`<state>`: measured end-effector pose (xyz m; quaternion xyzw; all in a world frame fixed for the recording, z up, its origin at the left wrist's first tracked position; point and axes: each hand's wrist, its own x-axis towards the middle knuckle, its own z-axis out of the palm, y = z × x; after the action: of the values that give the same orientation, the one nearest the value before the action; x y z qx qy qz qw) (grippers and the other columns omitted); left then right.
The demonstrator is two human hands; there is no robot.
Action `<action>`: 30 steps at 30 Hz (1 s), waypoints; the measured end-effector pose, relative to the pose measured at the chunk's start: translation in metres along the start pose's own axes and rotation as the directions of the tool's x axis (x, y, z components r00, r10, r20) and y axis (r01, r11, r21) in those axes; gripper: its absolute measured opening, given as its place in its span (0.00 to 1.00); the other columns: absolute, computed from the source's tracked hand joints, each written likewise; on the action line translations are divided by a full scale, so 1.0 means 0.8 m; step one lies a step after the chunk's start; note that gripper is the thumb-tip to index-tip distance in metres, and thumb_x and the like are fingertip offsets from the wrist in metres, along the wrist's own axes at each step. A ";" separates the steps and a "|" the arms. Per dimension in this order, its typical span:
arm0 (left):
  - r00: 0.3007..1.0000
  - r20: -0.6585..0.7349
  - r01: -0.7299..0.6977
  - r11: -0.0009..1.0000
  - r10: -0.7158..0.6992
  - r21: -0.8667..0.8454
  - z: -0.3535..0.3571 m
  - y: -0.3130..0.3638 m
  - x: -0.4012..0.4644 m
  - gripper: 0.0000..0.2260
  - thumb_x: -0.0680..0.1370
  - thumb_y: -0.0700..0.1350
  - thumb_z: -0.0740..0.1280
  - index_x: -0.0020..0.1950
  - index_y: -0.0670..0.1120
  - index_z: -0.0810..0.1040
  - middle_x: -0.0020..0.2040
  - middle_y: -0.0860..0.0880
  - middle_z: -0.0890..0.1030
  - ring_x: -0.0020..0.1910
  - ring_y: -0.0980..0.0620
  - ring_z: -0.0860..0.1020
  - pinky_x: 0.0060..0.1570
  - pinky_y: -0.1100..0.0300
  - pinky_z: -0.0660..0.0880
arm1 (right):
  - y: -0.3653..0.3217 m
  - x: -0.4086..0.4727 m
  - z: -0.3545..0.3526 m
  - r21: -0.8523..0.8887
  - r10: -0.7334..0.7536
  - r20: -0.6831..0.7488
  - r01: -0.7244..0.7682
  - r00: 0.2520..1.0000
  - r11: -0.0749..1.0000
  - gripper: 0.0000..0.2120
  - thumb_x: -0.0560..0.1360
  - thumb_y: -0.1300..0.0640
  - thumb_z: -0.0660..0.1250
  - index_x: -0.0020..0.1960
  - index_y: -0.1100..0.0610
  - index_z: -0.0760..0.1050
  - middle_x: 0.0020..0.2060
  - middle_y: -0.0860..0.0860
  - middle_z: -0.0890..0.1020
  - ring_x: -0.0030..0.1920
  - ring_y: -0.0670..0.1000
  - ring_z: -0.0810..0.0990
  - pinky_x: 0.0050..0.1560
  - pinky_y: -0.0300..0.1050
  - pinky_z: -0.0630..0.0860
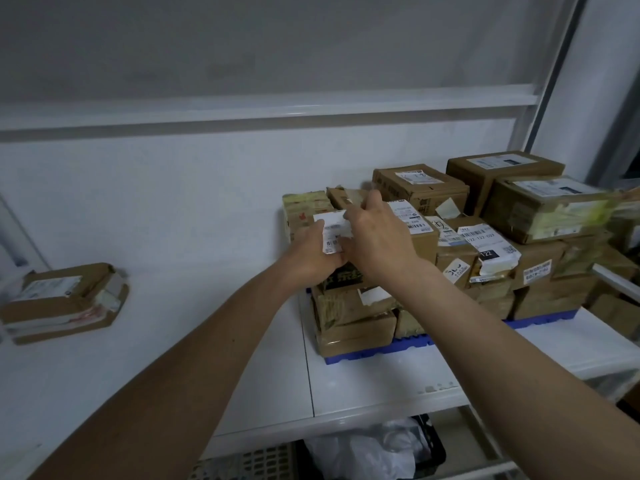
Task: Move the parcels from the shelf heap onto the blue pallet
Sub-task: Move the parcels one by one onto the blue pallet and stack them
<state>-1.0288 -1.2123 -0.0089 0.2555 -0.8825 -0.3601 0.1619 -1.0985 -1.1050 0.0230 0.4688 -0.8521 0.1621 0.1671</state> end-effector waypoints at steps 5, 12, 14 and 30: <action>0.995 -0.089 -0.022 0.987 0.036 0.158 -0.054 -0.014 -0.033 0.17 0.80 0.42 0.62 0.69 0.46 0.70 0.63 0.46 0.77 0.59 0.47 0.75 0.50 0.59 0.72 | -0.057 0.014 0.008 -0.023 -0.225 -0.031 0.224 0.974 0.974 0.15 0.76 0.56 0.63 0.61 0.61 0.75 0.58 0.58 0.73 0.60 0.59 0.69 0.55 0.49 0.67; 0.955 -0.205 0.278 0.886 -0.214 0.371 -0.137 -0.131 -0.085 0.29 0.78 0.54 0.65 0.76 0.47 0.61 0.74 0.43 0.65 0.72 0.43 0.65 0.69 0.50 0.65 | -0.175 0.027 0.063 0.071 -0.373 0.177 0.366 0.911 0.928 0.23 0.79 0.50 0.62 0.72 0.56 0.66 0.71 0.56 0.66 0.69 0.58 0.65 0.67 0.51 0.67; 0.927 -0.240 0.365 0.836 -0.287 0.410 -0.164 -0.172 -0.110 0.30 0.78 0.54 0.65 0.77 0.47 0.60 0.74 0.43 0.63 0.73 0.43 0.63 0.69 0.50 0.63 | -0.212 0.027 0.084 0.089 -0.383 0.244 0.373 0.891 0.924 0.25 0.79 0.49 0.62 0.73 0.55 0.63 0.73 0.56 0.64 0.71 0.59 0.63 0.68 0.52 0.65; 0.702 -0.205 0.710 0.648 -0.682 0.277 -0.304 -0.442 -0.252 0.38 0.76 0.56 0.68 0.78 0.44 0.54 0.75 0.40 0.60 0.72 0.40 0.62 0.69 0.48 0.65 | -0.461 0.012 0.250 0.254 -0.421 0.584 0.336 0.694 0.907 0.34 0.77 0.46 0.64 0.77 0.56 0.55 0.75 0.57 0.58 0.74 0.61 0.57 0.69 0.56 0.63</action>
<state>-0.6314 -1.4479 -0.1155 0.6126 -0.7568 -0.2282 0.0013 -0.8152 -1.3857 -0.1071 0.6705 -0.7310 0.0128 -0.1262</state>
